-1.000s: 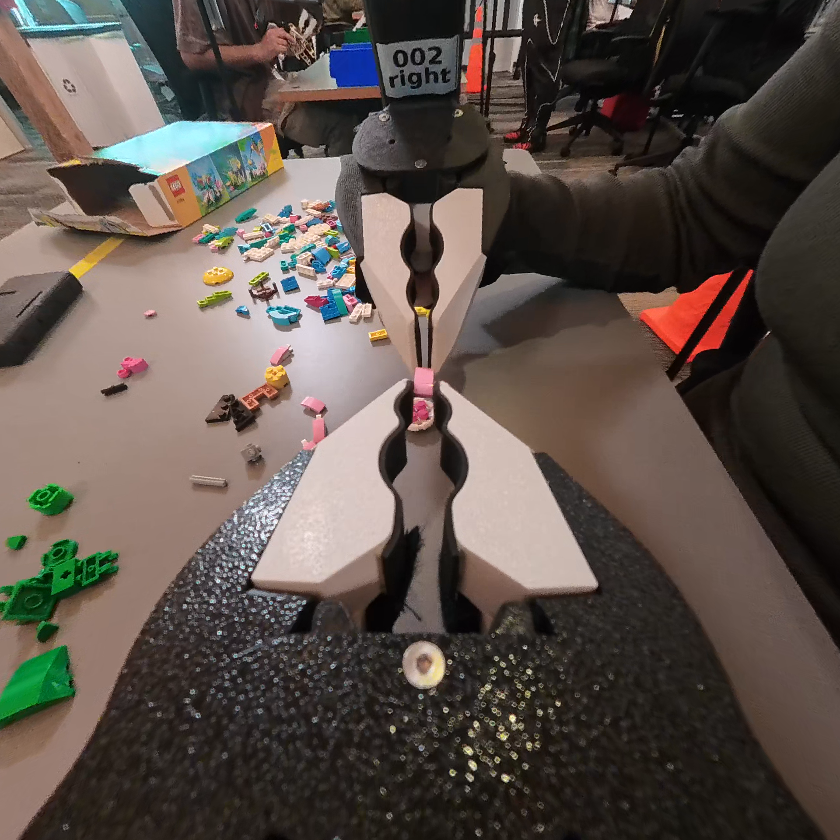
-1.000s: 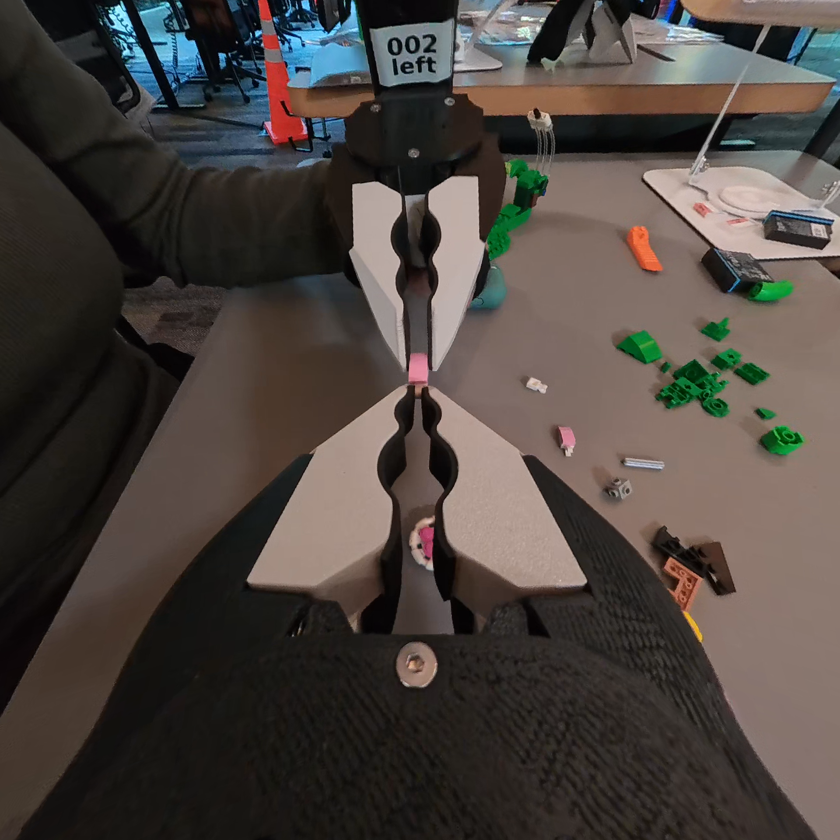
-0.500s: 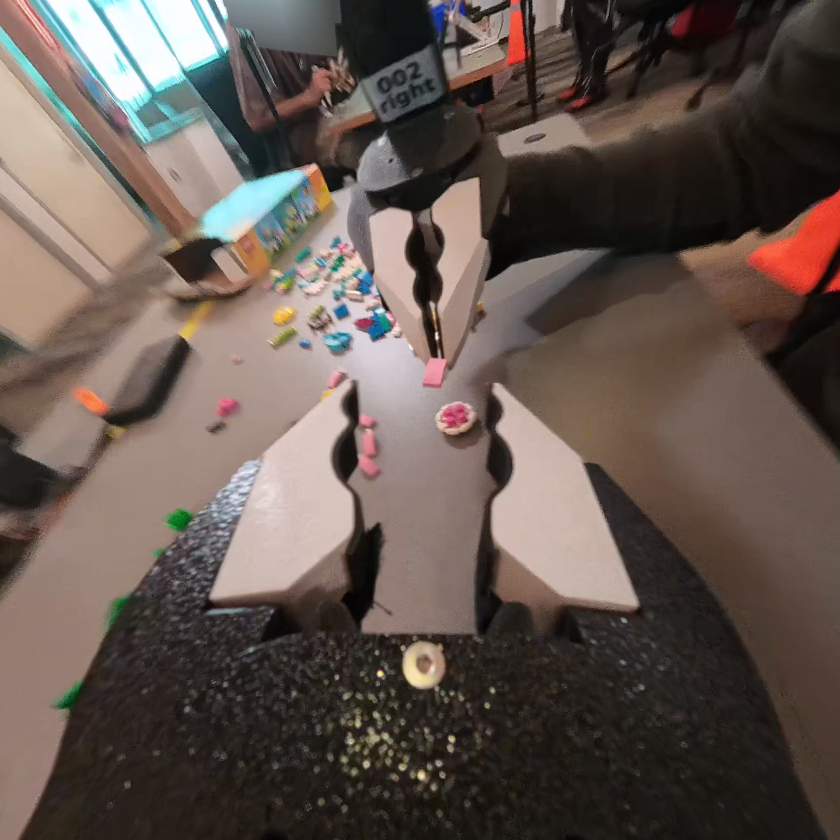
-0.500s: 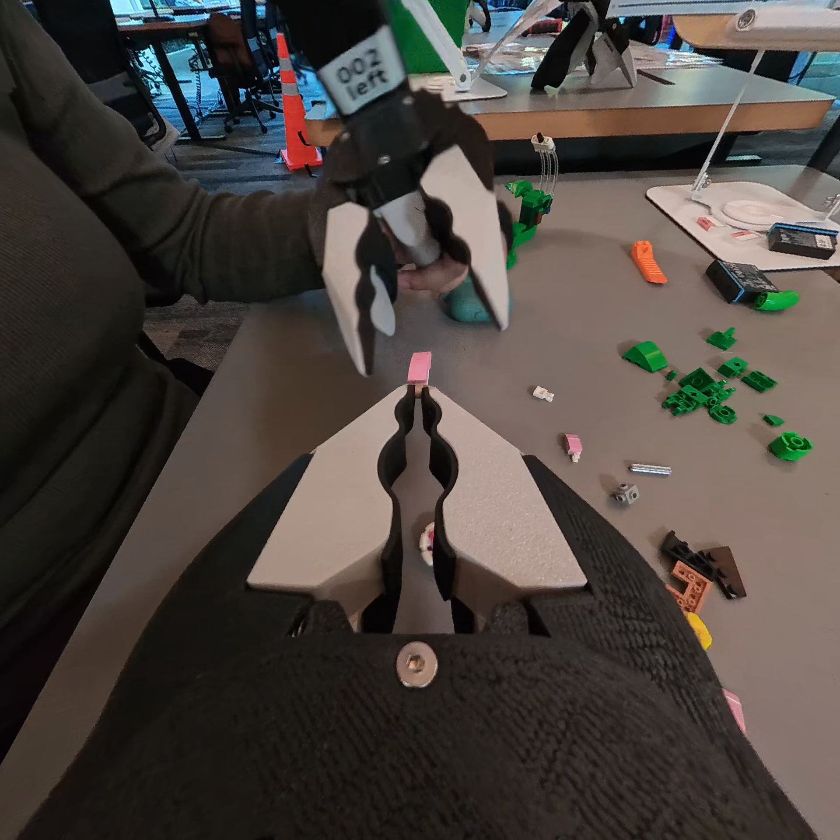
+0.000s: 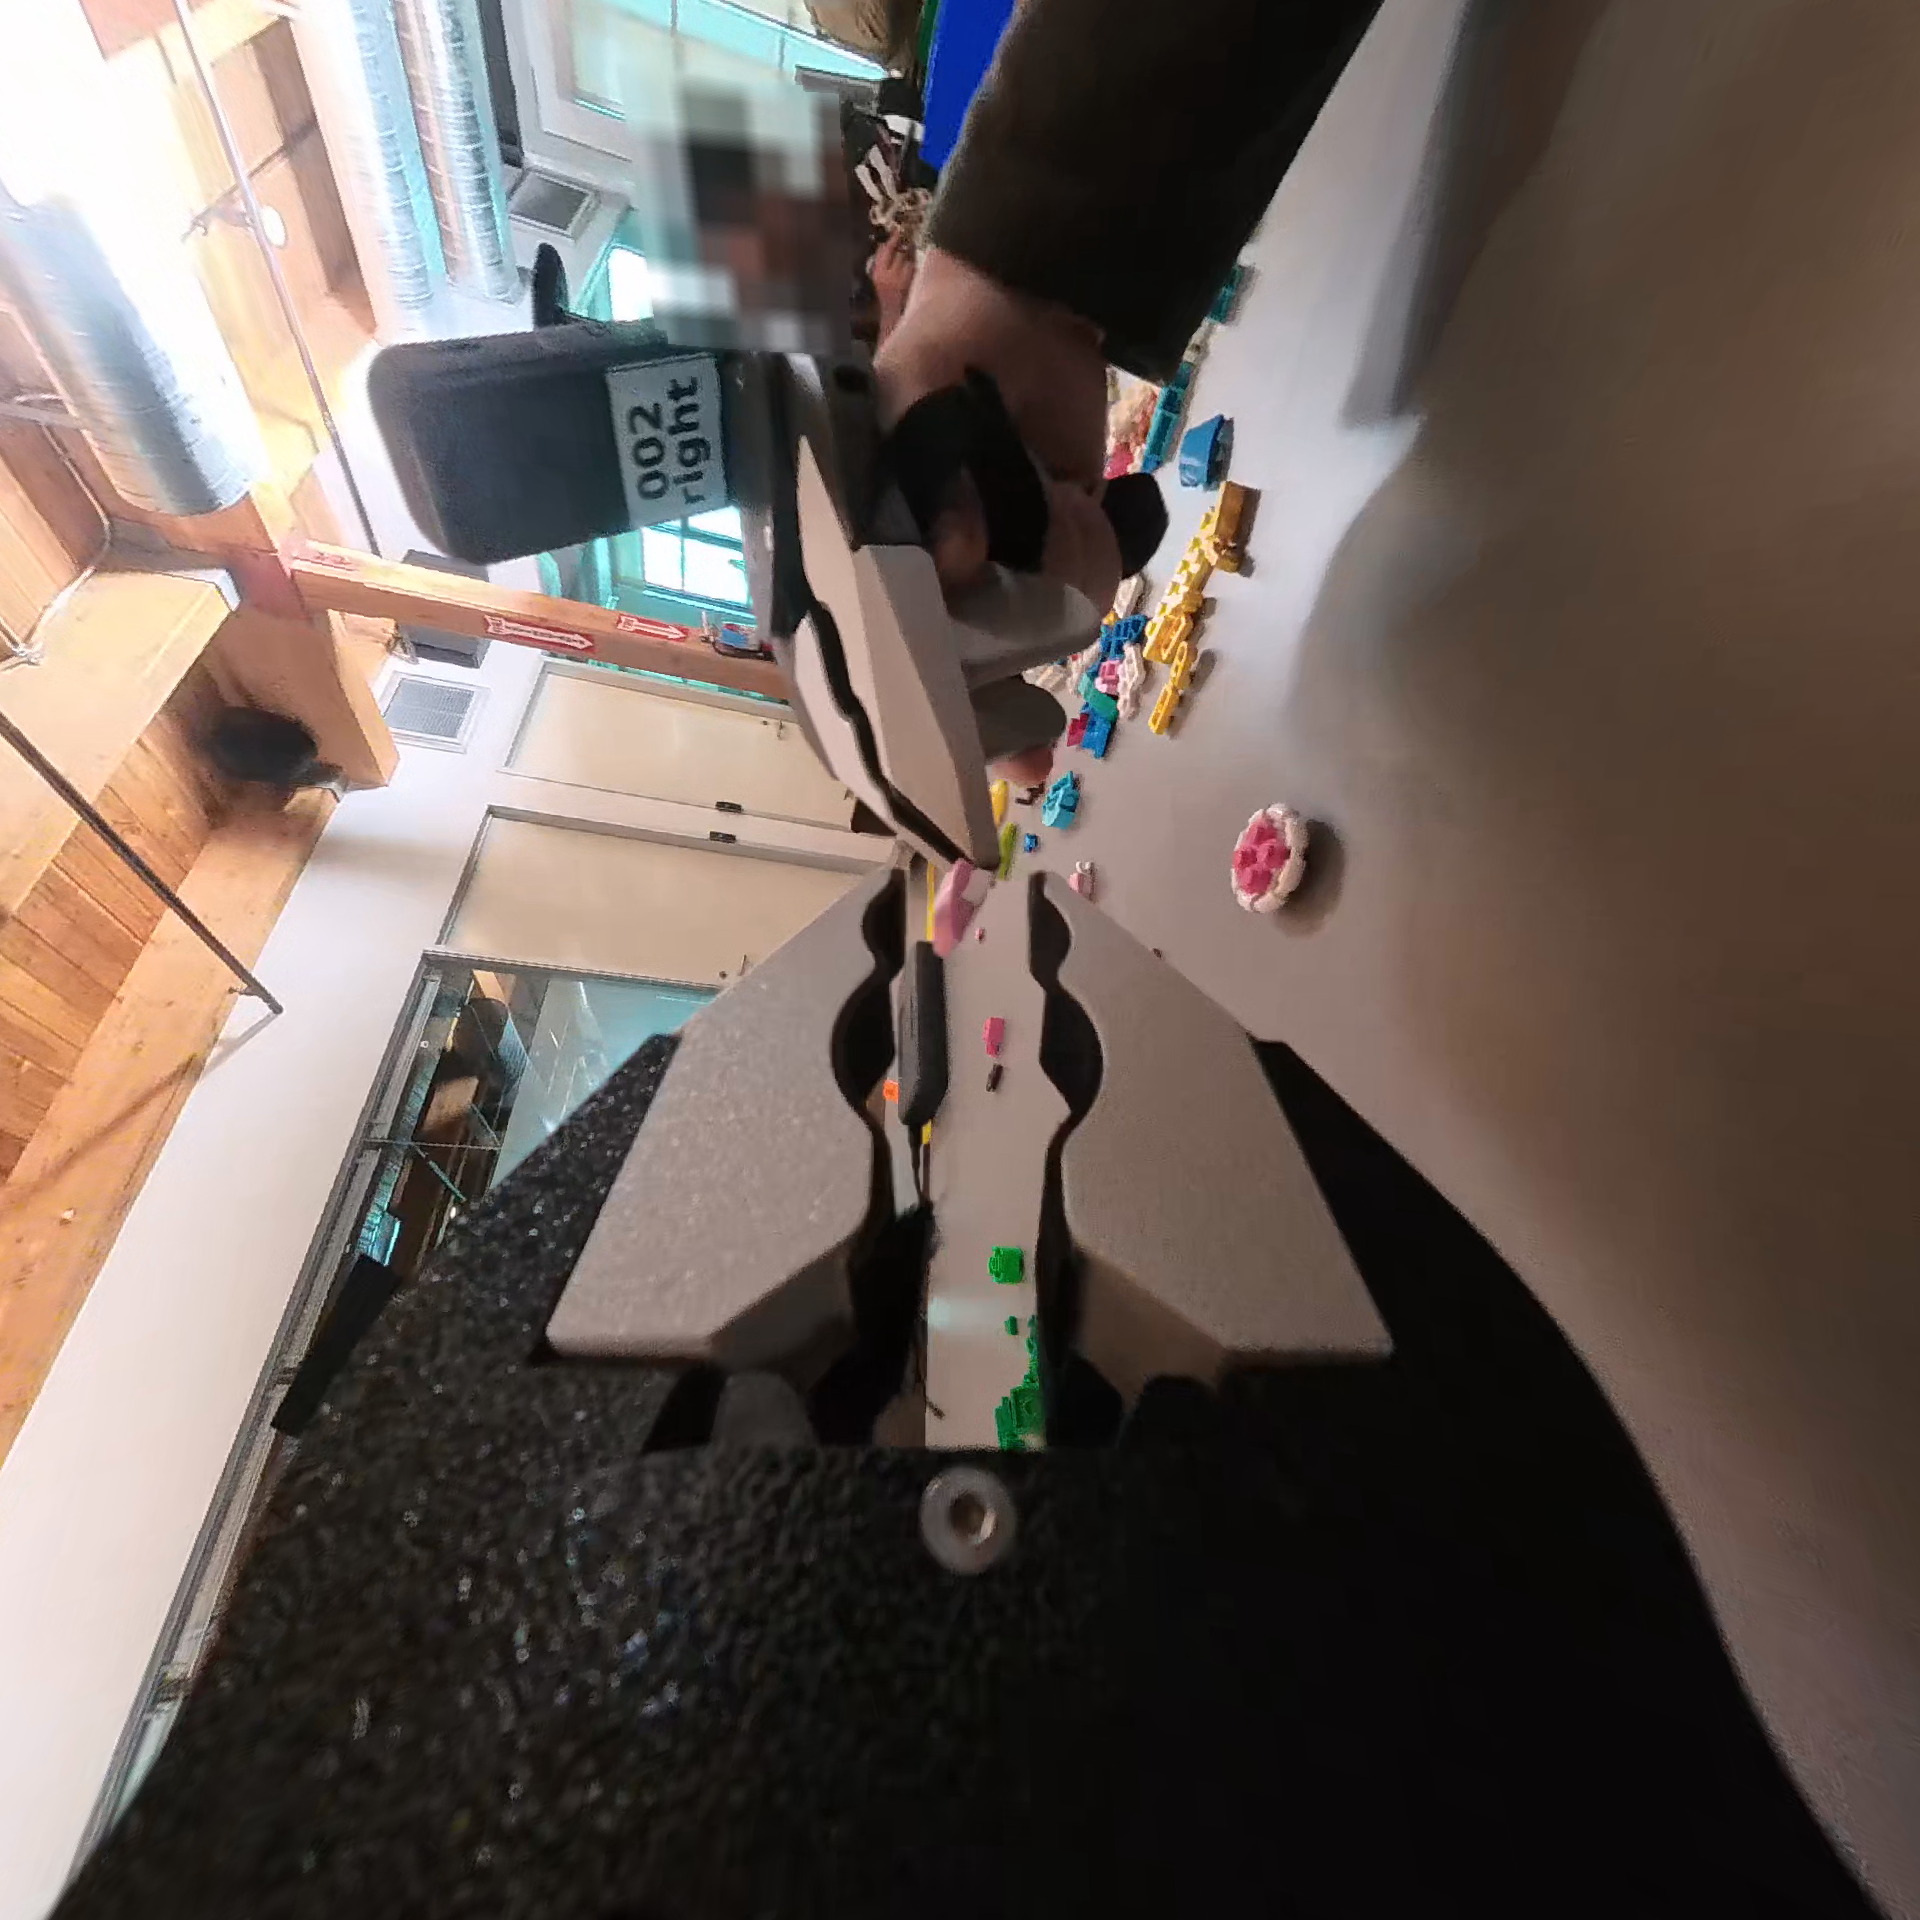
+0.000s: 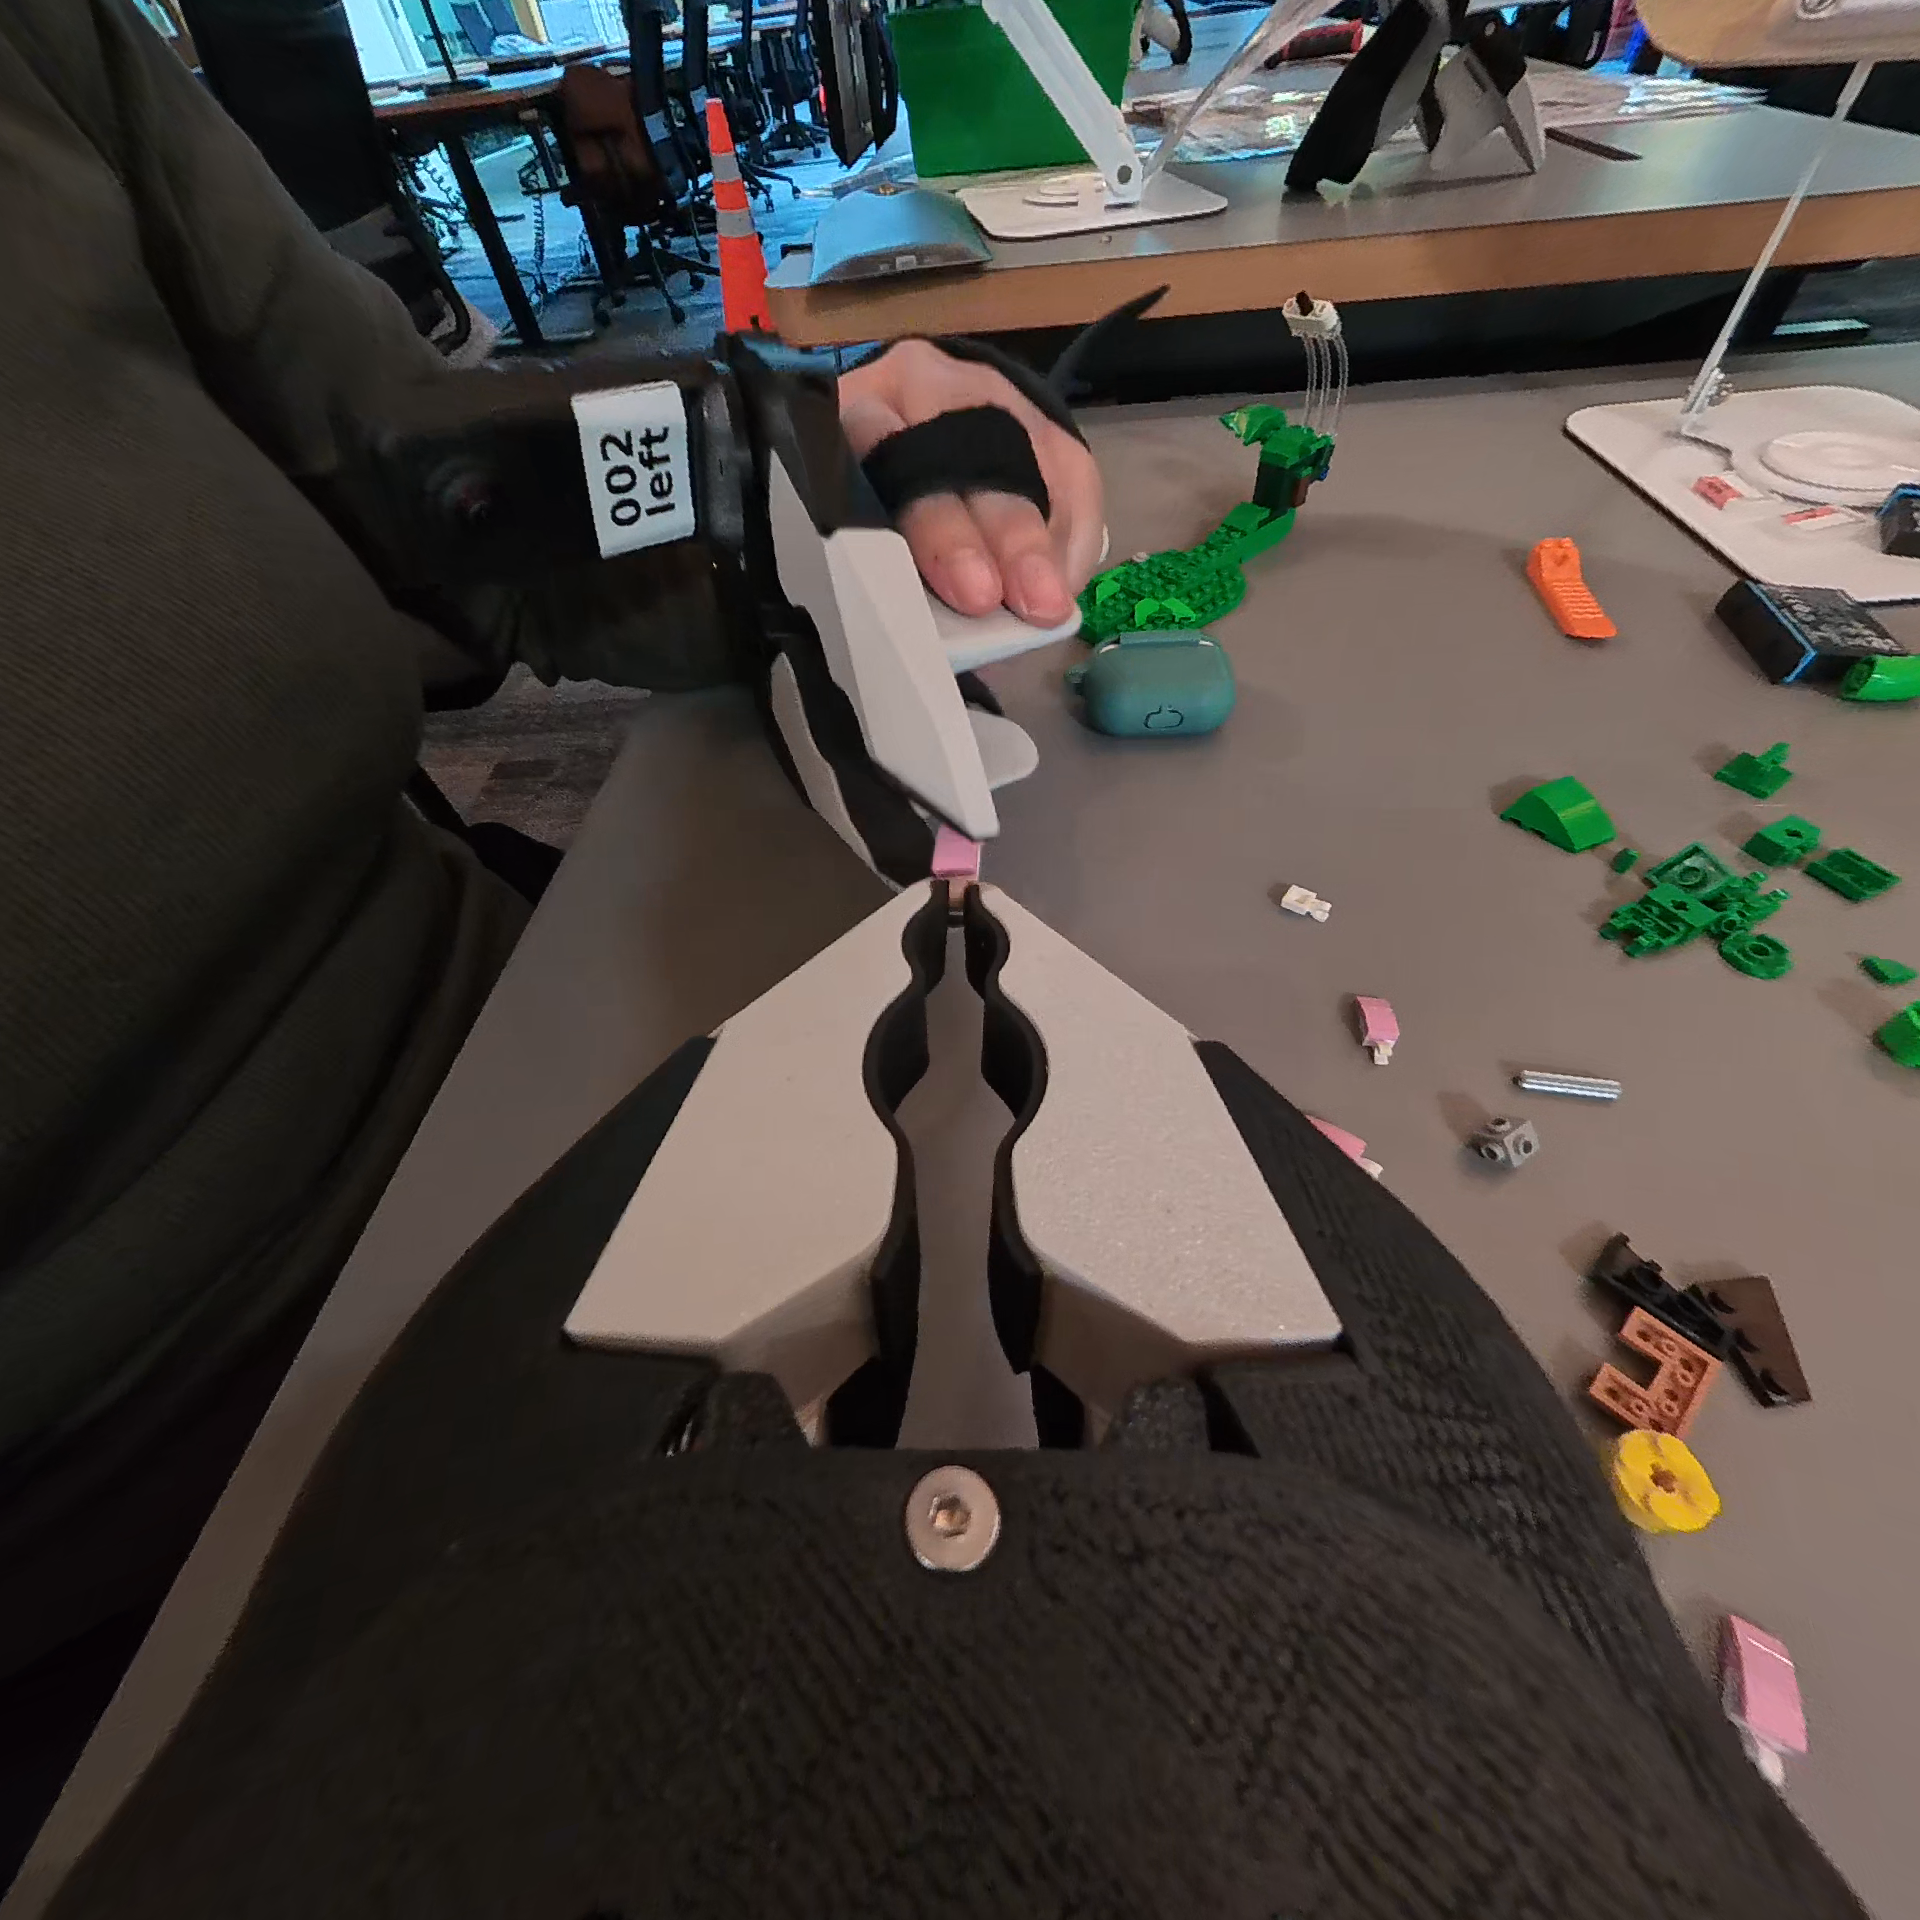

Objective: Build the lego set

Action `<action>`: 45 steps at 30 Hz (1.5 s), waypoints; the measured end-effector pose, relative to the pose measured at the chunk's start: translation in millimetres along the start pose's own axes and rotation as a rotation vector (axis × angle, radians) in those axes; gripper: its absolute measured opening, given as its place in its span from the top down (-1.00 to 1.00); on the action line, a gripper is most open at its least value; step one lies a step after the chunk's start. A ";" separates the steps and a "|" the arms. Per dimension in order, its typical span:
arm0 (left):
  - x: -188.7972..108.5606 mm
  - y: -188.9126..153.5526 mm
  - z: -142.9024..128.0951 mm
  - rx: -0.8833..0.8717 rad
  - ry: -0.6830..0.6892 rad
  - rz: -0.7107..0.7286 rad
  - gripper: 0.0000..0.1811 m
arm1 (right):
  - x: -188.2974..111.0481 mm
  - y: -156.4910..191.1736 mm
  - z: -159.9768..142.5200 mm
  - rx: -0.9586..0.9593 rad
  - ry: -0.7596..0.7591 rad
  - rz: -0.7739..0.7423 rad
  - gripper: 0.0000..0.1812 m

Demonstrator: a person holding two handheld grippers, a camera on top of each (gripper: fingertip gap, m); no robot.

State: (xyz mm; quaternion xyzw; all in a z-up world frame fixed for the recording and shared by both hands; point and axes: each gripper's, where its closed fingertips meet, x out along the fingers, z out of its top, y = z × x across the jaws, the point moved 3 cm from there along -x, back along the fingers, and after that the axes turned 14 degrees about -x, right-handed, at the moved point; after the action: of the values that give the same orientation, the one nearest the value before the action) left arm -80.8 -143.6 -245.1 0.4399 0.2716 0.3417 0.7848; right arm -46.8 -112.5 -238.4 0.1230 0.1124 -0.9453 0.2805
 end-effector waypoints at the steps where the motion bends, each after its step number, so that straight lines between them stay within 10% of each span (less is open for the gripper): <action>1: 1.0 -1.2 -1.0 0.008 0.007 -0.002 0.80 | 0.2 0.4 0.3 0.002 -0.003 0.003 0.98; 45: 10.1 17.1 -12.2 -0.409 0.062 0.009 0.95 | -5.0 -19.7 -1.0 0.458 -0.241 0.017 0.98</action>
State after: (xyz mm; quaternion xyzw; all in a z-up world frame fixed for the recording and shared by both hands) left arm -88.4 -123.2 -237.1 0.2619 0.2188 0.4067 0.8474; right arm -53.5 -93.6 -235.0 0.0706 -0.1397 -0.9515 0.2648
